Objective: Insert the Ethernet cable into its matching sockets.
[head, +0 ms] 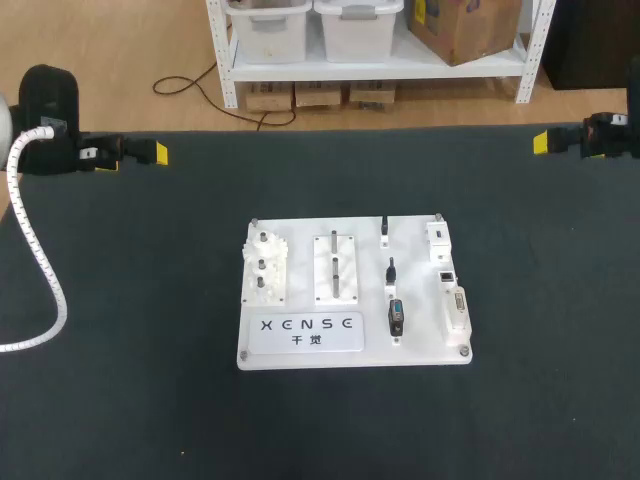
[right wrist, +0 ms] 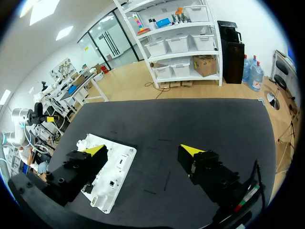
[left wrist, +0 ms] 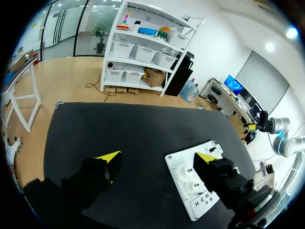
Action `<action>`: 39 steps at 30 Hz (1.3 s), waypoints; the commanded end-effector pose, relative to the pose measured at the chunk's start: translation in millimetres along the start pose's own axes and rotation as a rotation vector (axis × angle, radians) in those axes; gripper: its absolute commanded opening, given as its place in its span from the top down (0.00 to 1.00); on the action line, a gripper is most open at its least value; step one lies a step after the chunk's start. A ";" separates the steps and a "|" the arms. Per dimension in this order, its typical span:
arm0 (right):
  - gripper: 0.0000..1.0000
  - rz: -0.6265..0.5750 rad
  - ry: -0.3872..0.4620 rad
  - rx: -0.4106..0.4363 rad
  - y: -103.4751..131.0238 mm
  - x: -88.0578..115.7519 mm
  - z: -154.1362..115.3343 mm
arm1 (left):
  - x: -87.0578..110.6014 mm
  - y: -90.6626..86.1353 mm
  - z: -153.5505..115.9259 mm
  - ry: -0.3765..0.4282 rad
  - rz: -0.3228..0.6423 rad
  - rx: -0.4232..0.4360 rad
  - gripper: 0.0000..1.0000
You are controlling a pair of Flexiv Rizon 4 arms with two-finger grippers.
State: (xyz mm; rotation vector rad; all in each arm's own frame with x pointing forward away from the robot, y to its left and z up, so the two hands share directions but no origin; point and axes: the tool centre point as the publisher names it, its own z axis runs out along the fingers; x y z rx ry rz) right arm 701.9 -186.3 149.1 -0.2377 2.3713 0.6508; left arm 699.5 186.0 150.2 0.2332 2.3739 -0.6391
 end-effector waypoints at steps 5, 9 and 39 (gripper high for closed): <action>0.00 0.000 0.000 0.002 0.4 0.1 -0.4 | -1.4 -1.3 0.5 0.006 -0.001 -0.008 0.00; 0.00 0.000 0.000 0.002 0.4 0.1 -0.4 | -1.4 -1.3 0.5 0.006 -0.001 -0.008 0.00; 0.00 0.000 0.000 0.002 0.4 0.1 -0.4 | 46.9 -118.8 62.2 -0.014 0.816 0.617 0.00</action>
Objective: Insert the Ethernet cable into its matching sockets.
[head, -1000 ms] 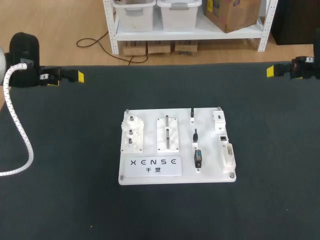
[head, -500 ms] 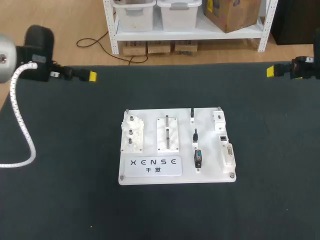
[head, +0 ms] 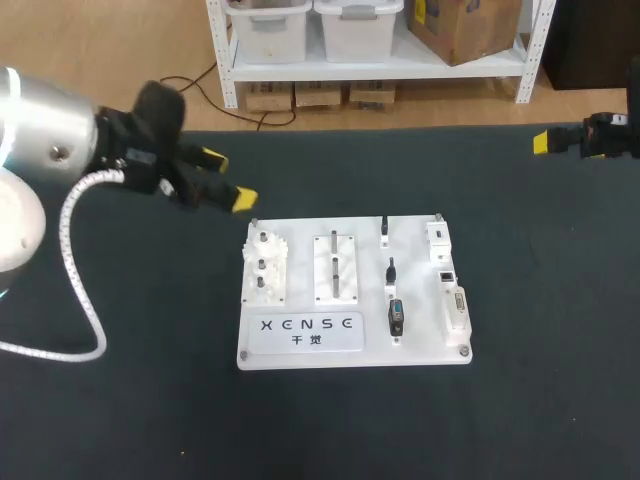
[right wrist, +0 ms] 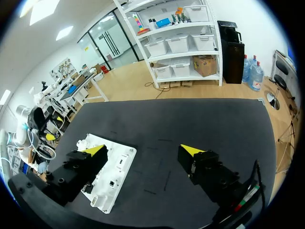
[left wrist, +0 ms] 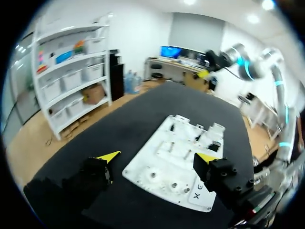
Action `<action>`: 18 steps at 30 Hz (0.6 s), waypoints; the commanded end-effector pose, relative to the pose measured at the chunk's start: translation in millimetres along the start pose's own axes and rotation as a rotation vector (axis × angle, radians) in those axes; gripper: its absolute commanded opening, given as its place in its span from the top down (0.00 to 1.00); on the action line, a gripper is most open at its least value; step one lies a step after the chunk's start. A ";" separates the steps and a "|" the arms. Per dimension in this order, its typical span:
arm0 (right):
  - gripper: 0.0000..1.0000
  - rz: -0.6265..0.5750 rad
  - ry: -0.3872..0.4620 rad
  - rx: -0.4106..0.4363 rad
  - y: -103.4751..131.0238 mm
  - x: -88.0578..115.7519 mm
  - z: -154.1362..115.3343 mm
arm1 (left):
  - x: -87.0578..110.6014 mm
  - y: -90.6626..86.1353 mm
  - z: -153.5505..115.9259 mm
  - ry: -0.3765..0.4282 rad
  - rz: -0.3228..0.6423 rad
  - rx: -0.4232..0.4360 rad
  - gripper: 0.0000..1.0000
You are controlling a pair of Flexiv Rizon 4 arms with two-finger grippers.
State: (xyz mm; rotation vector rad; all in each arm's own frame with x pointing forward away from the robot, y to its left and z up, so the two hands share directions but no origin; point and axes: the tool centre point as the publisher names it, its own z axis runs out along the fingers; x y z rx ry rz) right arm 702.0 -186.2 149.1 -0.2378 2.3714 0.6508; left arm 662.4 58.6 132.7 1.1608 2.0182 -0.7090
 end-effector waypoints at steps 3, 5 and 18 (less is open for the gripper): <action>0.00 0.000 0.000 0.002 0.4 0.1 -0.5 | 5.3 -19.5 15.4 -0.119 0.200 0.232 0.00; 0.00 0.000 0.000 0.002 0.4 0.1 -0.5 | 8.0 -25.4 19.2 -0.106 0.223 0.221 0.00; 0.00 0.000 0.000 0.002 0.4 0.1 -0.5 | 16.7 -62.7 41.0 -0.090 0.281 0.213 0.00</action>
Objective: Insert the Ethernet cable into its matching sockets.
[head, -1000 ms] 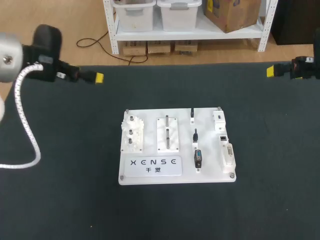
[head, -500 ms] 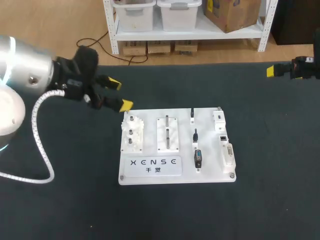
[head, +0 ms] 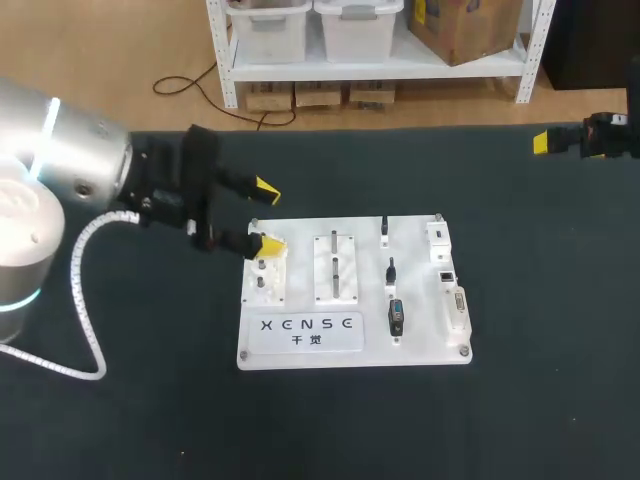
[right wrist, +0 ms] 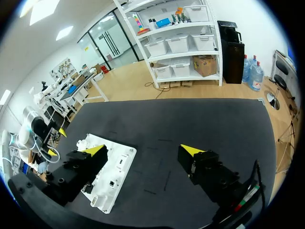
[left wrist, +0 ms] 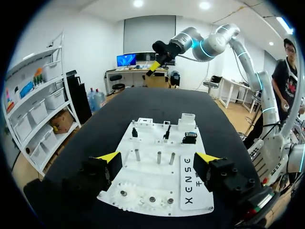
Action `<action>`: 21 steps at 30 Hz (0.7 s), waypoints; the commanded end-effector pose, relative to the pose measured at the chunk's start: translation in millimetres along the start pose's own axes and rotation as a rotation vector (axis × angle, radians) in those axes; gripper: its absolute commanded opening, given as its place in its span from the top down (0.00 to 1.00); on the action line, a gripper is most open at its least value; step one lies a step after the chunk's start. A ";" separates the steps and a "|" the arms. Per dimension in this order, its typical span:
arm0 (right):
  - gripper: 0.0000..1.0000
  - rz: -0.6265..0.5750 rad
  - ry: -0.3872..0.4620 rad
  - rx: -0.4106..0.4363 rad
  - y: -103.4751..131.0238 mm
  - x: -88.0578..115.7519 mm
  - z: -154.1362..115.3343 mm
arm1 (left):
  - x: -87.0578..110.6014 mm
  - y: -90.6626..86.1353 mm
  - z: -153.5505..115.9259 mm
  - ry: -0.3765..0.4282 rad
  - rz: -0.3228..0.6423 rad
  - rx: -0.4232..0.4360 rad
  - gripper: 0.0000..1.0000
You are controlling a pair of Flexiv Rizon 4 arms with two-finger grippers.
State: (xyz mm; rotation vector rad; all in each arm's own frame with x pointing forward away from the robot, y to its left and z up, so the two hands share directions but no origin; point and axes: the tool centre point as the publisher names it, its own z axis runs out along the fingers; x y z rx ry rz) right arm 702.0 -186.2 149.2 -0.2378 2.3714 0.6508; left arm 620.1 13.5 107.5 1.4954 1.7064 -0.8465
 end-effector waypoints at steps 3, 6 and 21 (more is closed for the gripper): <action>0.00 0.000 0.000 0.002 0.3 0.1 -0.5 | 4.6 -13.1 11.6 -0.014 0.009 -0.027 0.00; 0.00 0.000 0.000 0.002 0.3 0.1 -0.5 | 9.9 -17.7 14.6 -0.009 0.009 -0.023 0.00; 0.00 0.000 0.000 0.002 0.3 0.1 -0.5 | 25.0 -21.7 24.5 0.040 0.032 0.015 0.00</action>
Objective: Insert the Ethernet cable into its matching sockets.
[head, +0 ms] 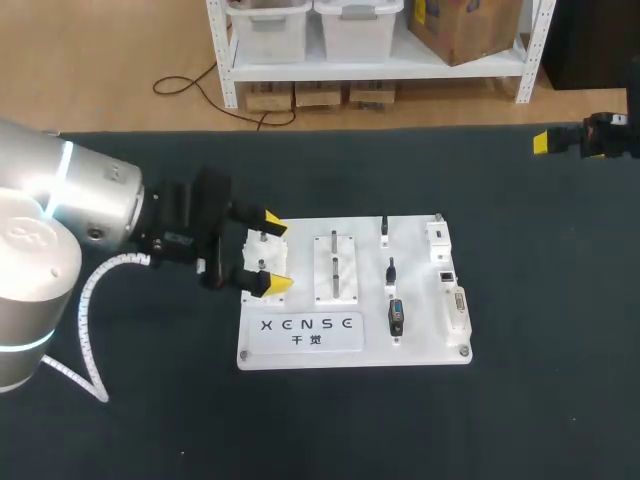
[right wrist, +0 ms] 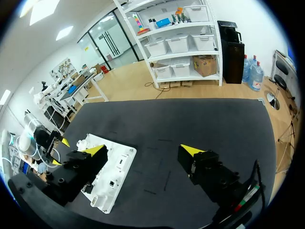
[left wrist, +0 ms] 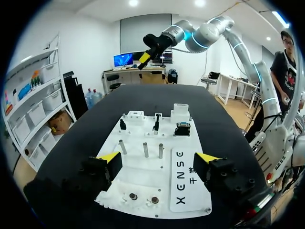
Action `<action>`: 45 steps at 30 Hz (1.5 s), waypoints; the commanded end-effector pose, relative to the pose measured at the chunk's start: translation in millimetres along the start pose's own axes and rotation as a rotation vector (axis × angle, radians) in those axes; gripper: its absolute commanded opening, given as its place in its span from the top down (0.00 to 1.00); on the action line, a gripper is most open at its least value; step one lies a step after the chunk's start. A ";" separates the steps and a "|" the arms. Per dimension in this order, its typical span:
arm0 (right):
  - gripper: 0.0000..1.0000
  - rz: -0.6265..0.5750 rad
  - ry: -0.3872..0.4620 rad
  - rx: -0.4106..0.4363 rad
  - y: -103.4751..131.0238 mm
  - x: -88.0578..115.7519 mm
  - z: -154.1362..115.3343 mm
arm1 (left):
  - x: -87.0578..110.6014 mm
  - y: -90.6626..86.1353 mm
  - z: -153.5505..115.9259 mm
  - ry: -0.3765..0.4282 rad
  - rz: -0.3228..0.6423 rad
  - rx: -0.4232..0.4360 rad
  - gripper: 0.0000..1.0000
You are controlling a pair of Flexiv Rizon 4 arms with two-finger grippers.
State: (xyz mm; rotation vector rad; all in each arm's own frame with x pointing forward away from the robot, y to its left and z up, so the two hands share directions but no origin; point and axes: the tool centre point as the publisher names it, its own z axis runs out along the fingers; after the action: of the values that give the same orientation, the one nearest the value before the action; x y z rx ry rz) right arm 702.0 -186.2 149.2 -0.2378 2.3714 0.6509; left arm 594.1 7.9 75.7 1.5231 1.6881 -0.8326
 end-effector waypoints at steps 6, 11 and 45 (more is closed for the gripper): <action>0.00 0.000 0.000 0.002 0.3 0.1 -0.5 | -1.7 4.0 6.4 0.048 0.012 0.015 0.00; 0.00 0.000 0.000 0.002 0.3 0.1 -0.5 | -1.7 4.0 6.4 0.048 0.012 0.015 0.00; 0.00 -0.064 0.449 0.411 162.4 95.6 94.9 | -1.7 4.0 6.4 0.048 0.012 0.015 0.00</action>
State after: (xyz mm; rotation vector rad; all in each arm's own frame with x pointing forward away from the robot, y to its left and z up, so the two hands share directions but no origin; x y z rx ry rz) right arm 624.1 -10.0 94.8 -0.3413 2.8370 0.3262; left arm 598.0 1.9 74.6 1.5739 1.7109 -0.8088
